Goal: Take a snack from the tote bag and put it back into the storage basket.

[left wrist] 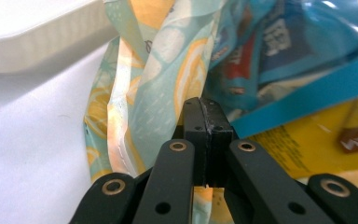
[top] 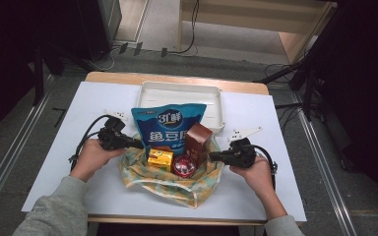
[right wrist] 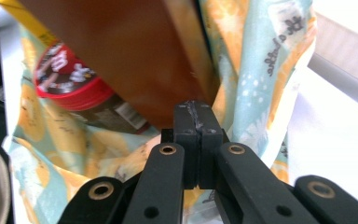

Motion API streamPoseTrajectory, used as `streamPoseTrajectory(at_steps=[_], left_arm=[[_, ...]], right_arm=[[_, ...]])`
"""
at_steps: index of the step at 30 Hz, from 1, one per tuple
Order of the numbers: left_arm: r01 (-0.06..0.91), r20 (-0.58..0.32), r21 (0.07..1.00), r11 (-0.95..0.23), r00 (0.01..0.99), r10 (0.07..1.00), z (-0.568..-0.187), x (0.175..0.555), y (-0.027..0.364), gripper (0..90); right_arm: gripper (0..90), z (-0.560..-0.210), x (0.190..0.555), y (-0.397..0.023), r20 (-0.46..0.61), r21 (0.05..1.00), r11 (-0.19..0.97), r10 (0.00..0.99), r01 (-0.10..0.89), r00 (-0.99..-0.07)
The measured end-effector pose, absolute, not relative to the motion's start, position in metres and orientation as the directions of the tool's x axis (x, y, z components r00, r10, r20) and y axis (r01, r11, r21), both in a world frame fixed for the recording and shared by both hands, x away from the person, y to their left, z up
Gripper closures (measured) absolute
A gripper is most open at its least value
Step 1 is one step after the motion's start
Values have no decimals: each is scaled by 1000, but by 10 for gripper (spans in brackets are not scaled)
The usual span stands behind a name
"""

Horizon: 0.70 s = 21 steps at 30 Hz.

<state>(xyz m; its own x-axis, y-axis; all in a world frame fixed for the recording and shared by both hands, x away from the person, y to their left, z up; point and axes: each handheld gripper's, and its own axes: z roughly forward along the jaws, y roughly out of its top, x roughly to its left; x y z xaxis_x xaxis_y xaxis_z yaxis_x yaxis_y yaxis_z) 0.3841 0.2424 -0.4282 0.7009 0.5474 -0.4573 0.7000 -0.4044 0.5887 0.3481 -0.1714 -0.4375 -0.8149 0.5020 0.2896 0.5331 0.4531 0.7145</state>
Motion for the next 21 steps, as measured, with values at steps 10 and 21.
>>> streamPoseTrajectory(at_steps=[10,21], left_arm=[[712,-458,586,-387,685,566,-439,390,242,900],[706,-448,601,-374,686,574,-450,396,239,900]], right_arm=[[900,-453,358,-175,301,696,440,539,568,-787],[900,-465,365,-176,288,697,427,569,577,-770]])
